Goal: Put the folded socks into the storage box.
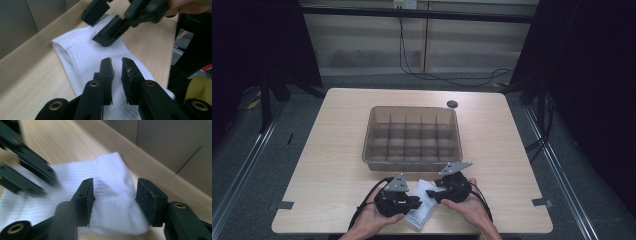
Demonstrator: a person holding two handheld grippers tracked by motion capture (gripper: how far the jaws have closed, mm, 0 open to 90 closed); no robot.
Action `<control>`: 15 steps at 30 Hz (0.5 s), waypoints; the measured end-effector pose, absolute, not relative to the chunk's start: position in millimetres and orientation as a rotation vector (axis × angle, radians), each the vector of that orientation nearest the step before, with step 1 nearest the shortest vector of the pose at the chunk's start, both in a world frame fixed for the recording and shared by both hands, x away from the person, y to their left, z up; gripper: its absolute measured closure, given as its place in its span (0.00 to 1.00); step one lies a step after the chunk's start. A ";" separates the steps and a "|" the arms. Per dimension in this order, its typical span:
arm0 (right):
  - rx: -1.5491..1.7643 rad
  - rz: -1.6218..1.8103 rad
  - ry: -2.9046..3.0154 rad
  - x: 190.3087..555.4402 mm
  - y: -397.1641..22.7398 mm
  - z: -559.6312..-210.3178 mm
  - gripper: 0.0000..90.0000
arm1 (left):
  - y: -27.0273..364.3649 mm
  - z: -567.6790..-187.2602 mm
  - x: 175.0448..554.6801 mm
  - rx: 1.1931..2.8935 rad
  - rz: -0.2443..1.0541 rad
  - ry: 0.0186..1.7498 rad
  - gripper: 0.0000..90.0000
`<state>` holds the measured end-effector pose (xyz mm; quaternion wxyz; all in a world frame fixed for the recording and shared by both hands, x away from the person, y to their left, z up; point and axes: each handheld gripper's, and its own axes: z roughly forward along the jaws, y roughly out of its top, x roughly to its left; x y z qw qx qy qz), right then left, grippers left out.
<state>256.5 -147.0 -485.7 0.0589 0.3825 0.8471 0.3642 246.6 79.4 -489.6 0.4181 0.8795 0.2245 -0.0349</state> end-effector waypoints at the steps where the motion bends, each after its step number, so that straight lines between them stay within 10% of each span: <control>1: 1.181 1.117 2.550 259.1 -148.1 -483.9 0.46 | 79.1 -492.7 247.0 2.201 -0.081 0.573 0.88; 15: 1.181 1.098 2.617 266.7 -144.9 -494.0 0.41 | 77.3 -499.0 243.2 2.205 -0.044 0.544 0.89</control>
